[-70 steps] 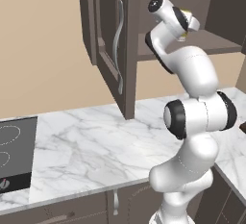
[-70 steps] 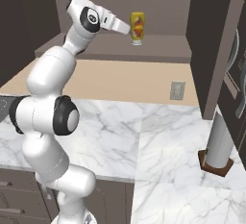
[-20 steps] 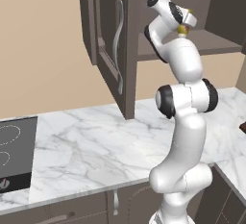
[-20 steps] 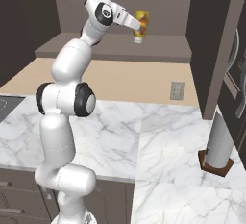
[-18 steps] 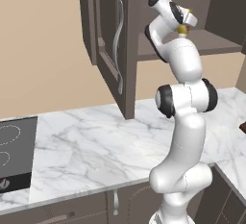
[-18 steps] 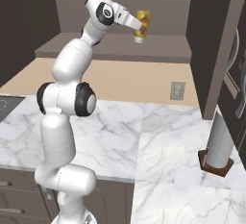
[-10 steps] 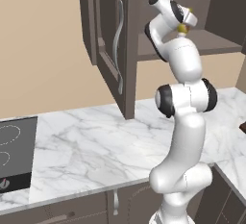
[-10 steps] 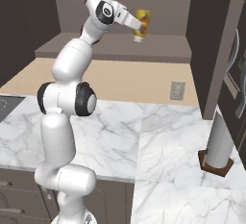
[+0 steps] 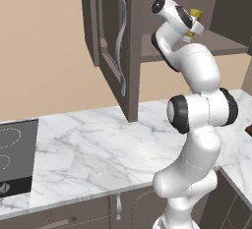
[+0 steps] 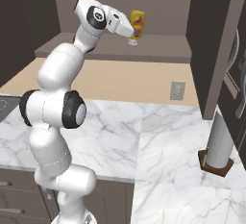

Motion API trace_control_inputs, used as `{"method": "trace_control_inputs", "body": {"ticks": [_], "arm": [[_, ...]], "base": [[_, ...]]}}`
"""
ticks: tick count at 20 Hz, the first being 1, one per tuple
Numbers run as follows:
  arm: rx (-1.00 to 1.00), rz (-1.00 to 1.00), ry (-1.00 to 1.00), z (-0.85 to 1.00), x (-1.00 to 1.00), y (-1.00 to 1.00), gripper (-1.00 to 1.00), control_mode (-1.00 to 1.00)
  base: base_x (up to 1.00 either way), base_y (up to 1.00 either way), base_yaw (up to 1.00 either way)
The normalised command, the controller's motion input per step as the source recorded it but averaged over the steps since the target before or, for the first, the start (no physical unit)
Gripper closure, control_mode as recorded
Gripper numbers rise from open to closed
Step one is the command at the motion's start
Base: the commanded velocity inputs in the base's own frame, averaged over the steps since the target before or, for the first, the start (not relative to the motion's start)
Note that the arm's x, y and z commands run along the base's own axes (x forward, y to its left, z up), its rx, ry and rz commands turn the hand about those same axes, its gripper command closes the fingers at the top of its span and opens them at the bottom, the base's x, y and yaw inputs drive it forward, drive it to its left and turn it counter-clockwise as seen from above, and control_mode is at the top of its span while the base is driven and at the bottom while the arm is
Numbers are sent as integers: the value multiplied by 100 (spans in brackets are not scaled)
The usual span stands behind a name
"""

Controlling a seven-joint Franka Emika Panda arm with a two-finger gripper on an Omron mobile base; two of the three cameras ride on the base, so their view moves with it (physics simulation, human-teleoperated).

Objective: Move the mayonnaise and mustard from the cabinet to the dining counter.

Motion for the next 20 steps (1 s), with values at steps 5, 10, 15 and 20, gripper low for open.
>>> {"method": "trace_control_inputs", "body": {"ticks": [5, 10, 15, 20], "arm": [[-6, 11, -21, 0, -87, 0, 100, -100], [-7, 18, -9, 18, -99, 0, 100, -100], [-12, 27, -1, 28, -100, 0, 100, -100], [-12, 37, 0, 15, -100, 0, 100, -100]], "base": [[0, 0, 0], [0, 0, 0], [0, 0, 0], [0, 0, 0]]}}
